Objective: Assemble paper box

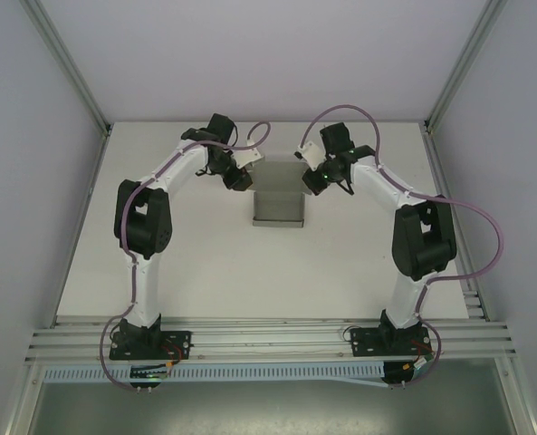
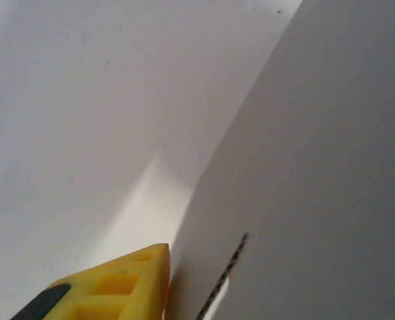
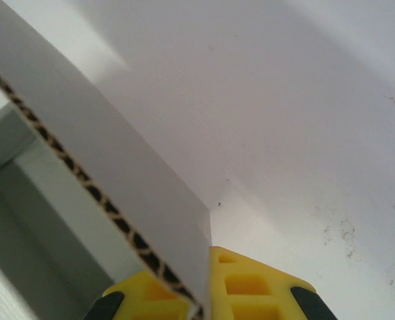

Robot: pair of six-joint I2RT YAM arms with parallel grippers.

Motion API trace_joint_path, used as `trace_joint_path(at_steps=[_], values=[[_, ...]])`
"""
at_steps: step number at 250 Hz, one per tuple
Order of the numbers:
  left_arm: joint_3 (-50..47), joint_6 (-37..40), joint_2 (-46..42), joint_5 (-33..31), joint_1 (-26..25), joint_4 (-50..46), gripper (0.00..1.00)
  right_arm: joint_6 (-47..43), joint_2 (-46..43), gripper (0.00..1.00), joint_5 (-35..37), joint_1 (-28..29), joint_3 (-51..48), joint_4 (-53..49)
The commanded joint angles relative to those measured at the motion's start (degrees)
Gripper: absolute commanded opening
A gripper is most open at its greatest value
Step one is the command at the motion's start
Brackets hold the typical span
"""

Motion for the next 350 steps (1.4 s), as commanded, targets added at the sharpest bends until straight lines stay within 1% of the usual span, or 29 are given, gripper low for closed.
trace_joint_path(at_steps=[1, 25, 44, 68, 78, 98, 109, 120, 147, 157, 169, 194, 205, 223, 256, 275, 317, 350], values=[[-0.34, -1.56, -2.51, -0.73, 0.01, -0.33, 0.19, 0.64, -2.11, 0.0, 0.33, 0.24, -0.57, 0.9], [2.73, -5.07, -1.91, 0.77, 0.01, 0.98, 0.0, 1.2, -1.69, 0.0, 1.6, 1.09, -0.56, 1.5], [5.57, -8.68, -0.88, 0.81, 0.01, 1.23, 0.0, 1.53, -1.6, 0.0, 4.07, 2.39, -0.34, 1.98], [7.05, -13.74, -0.54, 0.67, -0.34, 2.5, 0.0, 5.85, -1.85, 0.0, 9.87, 4.5, 0.26, 4.28], [7.1, -17.07, -0.71, 0.43, -0.56, 3.65, 0.0, 10.82, -1.66, 0.0, 15.01, 5.58, 0.84, 6.47], [7.3, -25.71, -1.23, -0.14, -1.17, 6.15, 0.0, 24.64, -0.07, 0.0, 29.5, 8.07, 4.69, 7.78], [7.04, -31.62, -1.63, -0.78, -1.39, 8.54, 0.0, 31.82, 0.84, 0.0, 34.09, 9.24, 6.17, 7.81], [7.24, -38.16, -1.69, -2.67, -1.57, 10.06, 0.0, 36.89, 1.34, 0.0, 34.82, 9.86, 6.7, 8.68], [5.84, -50.83, -1.94, -5.42, -1.83, 14.01, 0.0, 48.41, 1.41, 0.0, 37.61, 10.23, 5.75, 12.08], [4.84, -54.69, -2.12, -6.01, -2.01, 16.23, 0.0, 50.84, 1.17, 0.0, 39.14, 11.48, 4.35, 14.93], [4.66, -59.52, -2.16, -8.26, -2.31, 17.07, 0.0, 52.99, 0.95, 0.0, 39.08, 12.12, 2.99, 17.85], [3.56, -66.82, -2.38, -9.61, -3.61, 20.4, 0.0, 57.39, 1.03, 0.0, 39.96, 12.42, 1.37, 21.58], [2.64, -68.05, -2.52, -8.23, -4.59, 22.6, 0.0, 59.65, 1.0, 0.0, 41.03, 12.41, 0.46, 23.03], [2.22, -69.62, -2.01, -9.86, -6.42, 23.55, 0.0, 61.9, 1.55, 0.0, 41.14, 12.41, 0.24, 24.21], [4.72, -68.02, 0.78, -14.39, -8.23, 19.24, 0.0, 64.57, 2.88, 0.0, 40.77, 12.49, -0.58, 25.16], [3.41, -67.78, 1.3, -15.9, -8.34, 18.76, 0.0, 64.77, 3.03, 0.0, 41.01, 12.32, -2.09, 25.56], [-4.24, -67.39, 1.08, -13.95, -8.6, 27.16, 0.0, 64.51, 3.78, 0.0, 38.01, 12.45, -5.9, 28.55], [-6.11, -65.87, 2.12, -13.29, -8.78, 30.43, 0.0, 63.72, 4.93, 0.0, 36.5, 12.5, -6.42, 28.32]])
